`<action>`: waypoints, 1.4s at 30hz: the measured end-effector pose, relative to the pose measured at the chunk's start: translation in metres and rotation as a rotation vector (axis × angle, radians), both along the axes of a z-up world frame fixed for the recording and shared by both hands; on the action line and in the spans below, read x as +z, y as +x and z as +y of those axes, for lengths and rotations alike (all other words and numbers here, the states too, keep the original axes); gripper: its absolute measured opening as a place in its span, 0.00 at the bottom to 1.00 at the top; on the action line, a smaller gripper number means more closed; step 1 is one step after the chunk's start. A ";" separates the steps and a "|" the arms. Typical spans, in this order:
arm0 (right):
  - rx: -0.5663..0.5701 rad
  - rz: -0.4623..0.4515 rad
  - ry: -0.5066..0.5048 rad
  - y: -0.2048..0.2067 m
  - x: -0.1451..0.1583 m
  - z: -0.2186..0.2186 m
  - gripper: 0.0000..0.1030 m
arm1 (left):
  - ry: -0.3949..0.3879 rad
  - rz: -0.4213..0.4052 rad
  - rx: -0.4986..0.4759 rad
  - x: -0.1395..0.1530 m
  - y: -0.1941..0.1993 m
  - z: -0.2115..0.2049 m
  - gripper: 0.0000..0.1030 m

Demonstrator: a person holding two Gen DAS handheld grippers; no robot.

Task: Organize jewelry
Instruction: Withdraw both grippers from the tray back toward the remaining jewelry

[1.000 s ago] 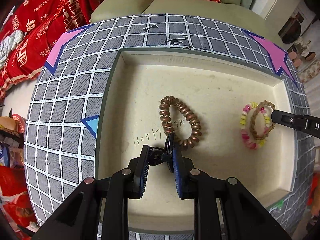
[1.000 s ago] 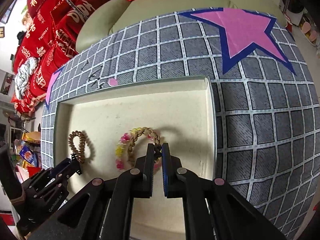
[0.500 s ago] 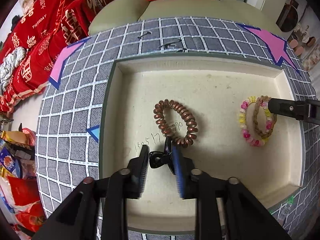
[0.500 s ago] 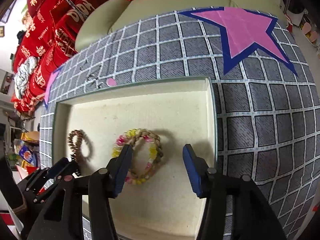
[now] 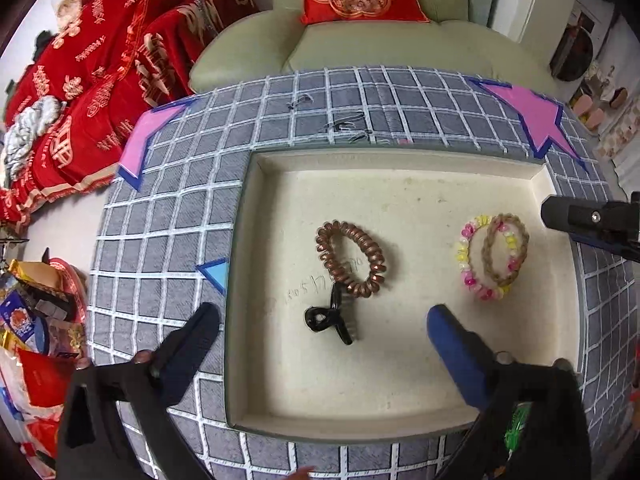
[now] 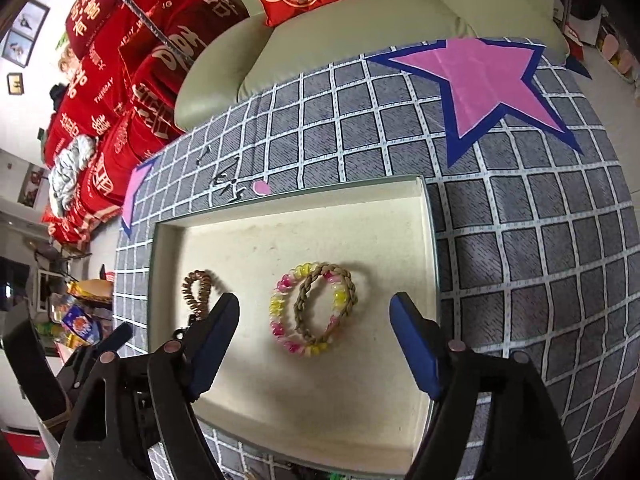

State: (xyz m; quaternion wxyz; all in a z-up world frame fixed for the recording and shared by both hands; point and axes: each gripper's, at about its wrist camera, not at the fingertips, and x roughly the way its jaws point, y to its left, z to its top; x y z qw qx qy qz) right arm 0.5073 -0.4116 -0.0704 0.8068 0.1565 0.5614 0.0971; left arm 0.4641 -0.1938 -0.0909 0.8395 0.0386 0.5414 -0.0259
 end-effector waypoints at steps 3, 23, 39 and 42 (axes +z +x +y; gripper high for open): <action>-0.023 -0.001 0.030 -0.009 0.004 -0.003 0.87 | -0.007 0.000 -0.013 0.007 -0.010 0.000 1.00; -0.032 -0.011 0.029 -0.105 0.030 0.002 0.91 | -0.034 0.073 -0.008 0.011 -0.118 0.047 1.00; -0.035 0.095 -0.049 -0.179 0.000 0.005 0.91 | -0.104 0.234 0.039 -0.025 -0.189 0.065 1.00; -0.047 0.113 -0.075 -0.186 -0.008 0.001 0.91 | -0.114 0.263 0.056 -0.034 -0.195 0.064 1.00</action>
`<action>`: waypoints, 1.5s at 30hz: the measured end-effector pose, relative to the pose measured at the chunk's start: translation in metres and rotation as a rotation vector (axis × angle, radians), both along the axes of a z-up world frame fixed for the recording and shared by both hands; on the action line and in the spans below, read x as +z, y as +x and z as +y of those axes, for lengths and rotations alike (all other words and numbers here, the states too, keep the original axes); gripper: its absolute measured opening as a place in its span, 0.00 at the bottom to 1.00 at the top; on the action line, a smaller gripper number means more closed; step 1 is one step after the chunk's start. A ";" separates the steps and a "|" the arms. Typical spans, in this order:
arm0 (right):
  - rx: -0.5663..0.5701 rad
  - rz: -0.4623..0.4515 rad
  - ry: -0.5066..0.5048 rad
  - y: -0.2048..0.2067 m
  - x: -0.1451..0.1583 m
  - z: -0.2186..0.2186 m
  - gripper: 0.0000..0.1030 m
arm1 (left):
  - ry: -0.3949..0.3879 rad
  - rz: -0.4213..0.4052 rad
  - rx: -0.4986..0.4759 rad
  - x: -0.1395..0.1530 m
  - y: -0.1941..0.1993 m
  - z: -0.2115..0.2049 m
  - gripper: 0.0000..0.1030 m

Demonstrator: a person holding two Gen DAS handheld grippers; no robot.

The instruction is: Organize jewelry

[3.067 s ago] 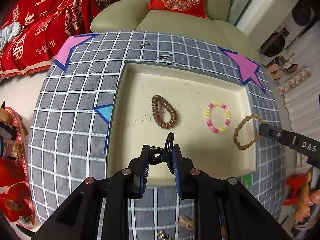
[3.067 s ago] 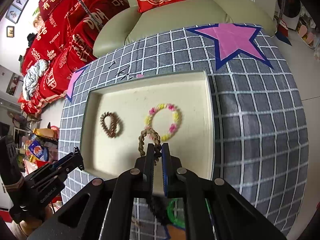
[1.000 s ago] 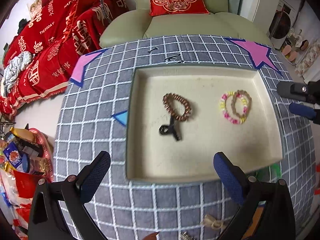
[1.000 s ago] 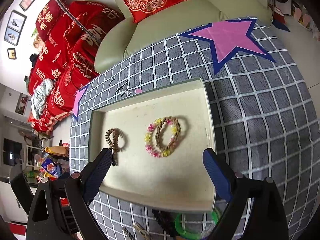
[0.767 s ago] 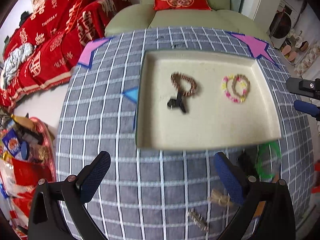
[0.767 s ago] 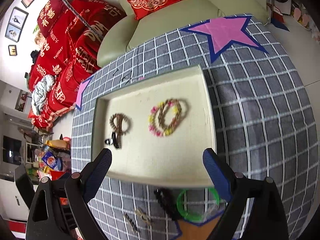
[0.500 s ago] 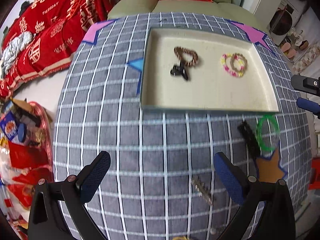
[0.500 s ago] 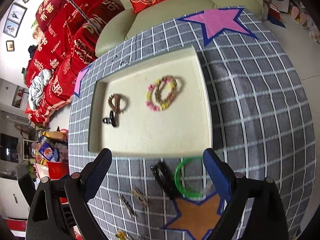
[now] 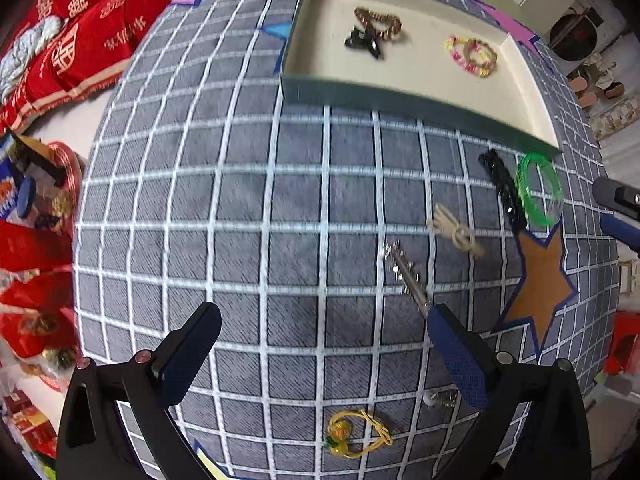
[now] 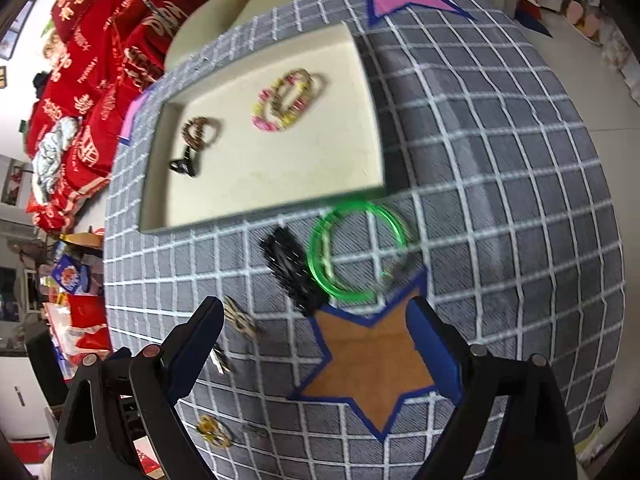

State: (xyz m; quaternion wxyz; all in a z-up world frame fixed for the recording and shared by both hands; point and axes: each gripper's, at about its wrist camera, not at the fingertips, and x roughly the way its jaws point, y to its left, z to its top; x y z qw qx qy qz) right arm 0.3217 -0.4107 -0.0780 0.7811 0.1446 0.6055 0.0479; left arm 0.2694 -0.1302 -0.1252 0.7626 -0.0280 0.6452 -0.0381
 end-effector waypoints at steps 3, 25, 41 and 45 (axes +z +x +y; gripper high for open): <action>-0.010 0.026 -0.025 -0.007 -0.009 -0.005 0.91 | -0.010 0.021 0.015 -0.008 -0.005 -0.001 1.00; -0.169 0.139 -0.074 0.010 -0.056 -0.051 0.91 | -0.032 0.063 0.043 -0.046 0.005 -0.044 0.97; -0.169 0.139 -0.216 0.042 -0.074 -0.007 0.82 | 0.023 0.046 0.011 -0.053 -0.002 -0.054 0.78; -0.128 0.126 -0.277 0.042 -0.077 0.018 0.68 | 0.029 0.031 -0.012 -0.049 -0.004 -0.053 0.66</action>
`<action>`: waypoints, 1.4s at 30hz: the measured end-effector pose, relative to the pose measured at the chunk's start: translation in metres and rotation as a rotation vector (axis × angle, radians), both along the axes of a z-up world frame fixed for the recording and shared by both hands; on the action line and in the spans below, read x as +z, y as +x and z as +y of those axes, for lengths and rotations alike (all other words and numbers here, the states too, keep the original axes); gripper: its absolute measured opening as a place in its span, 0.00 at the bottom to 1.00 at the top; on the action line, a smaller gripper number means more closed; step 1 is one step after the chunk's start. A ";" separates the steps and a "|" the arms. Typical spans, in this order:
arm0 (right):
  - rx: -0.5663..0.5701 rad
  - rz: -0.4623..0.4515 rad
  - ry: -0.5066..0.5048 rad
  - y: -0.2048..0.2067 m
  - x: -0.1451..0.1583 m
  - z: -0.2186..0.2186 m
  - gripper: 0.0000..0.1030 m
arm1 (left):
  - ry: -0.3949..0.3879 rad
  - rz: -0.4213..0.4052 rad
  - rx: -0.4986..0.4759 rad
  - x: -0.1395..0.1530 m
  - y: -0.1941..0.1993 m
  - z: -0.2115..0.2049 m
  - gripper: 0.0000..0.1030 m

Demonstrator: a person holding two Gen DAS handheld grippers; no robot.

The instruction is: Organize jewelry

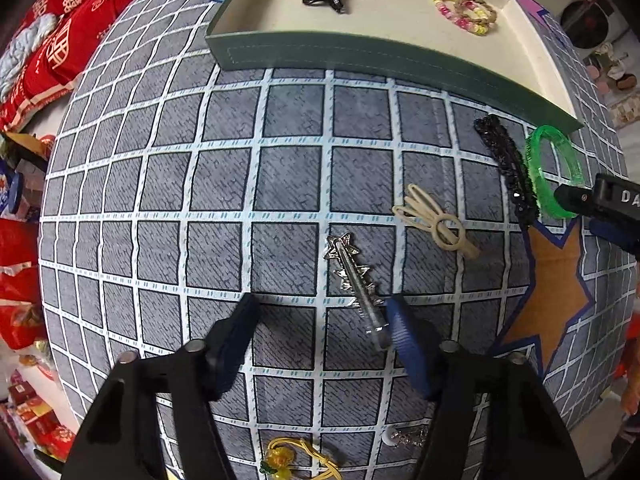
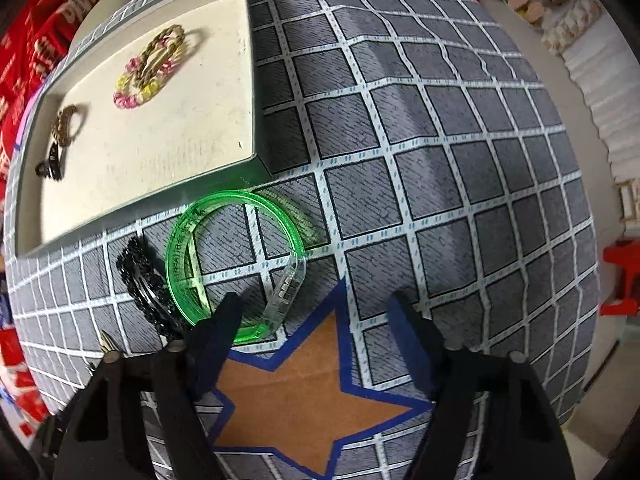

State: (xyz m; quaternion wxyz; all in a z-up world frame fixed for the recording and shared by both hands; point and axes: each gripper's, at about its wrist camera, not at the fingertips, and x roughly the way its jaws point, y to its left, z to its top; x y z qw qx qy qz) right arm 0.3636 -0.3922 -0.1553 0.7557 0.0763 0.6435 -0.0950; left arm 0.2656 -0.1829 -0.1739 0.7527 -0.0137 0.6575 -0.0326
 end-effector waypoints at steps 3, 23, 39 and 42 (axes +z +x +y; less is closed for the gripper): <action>0.015 -0.004 -0.027 -0.004 0.000 0.011 0.56 | -0.002 -0.015 -0.027 0.001 -0.002 -0.007 0.50; 0.097 -0.038 0.069 -0.040 0.026 0.002 0.10 | -0.161 -0.054 -0.060 0.030 -0.003 0.003 0.25; 0.140 -0.108 0.131 -0.051 0.081 -0.021 0.10 | -0.199 -0.148 -0.085 0.075 0.012 0.023 0.19; 0.141 -0.104 0.141 -0.040 0.071 -0.034 0.10 | -0.172 -0.132 -0.069 0.070 0.012 0.023 0.20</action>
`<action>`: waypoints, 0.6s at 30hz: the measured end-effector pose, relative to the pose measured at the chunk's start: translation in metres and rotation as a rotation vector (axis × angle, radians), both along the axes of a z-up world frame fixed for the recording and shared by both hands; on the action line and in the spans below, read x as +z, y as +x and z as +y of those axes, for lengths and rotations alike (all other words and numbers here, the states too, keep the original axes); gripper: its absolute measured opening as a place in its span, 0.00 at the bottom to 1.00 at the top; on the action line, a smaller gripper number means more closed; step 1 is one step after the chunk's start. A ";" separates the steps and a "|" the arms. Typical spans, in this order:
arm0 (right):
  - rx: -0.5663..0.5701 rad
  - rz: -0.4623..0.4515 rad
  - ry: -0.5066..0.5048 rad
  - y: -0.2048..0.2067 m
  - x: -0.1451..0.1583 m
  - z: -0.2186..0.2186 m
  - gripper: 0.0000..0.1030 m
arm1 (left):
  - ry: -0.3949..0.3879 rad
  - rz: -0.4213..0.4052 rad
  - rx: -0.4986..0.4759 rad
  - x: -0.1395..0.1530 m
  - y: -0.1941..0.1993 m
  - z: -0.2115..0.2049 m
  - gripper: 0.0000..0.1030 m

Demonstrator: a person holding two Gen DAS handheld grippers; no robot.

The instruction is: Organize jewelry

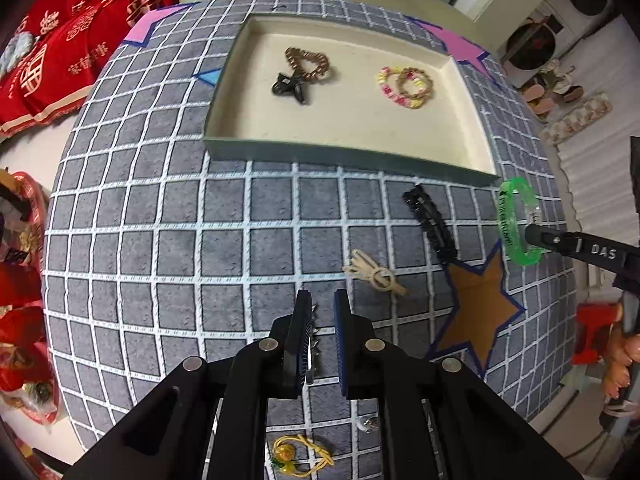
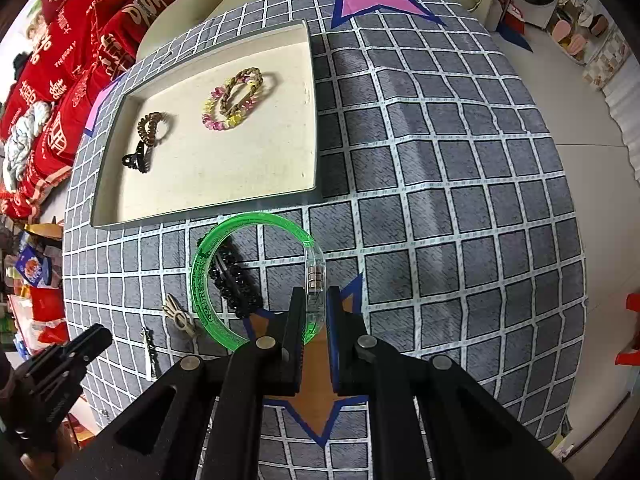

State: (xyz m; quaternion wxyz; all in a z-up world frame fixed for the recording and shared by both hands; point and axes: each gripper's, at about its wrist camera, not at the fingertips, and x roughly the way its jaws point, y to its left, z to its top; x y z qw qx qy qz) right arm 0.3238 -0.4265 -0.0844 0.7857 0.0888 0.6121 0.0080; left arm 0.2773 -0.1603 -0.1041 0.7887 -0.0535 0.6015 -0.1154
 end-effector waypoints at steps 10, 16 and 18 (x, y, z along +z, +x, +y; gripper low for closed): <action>-0.006 0.033 0.032 -0.004 -0.017 0.010 0.10 | 0.094 0.051 0.074 -0.023 -0.021 0.004 1.00; -0.008 0.043 0.035 -0.008 -0.020 0.010 0.10 | 0.165 0.080 0.039 -0.044 -0.020 -0.005 0.98; -0.005 0.041 0.033 -0.009 -0.019 0.010 0.10 | 0.155 0.111 0.032 -0.053 -0.018 -0.007 0.83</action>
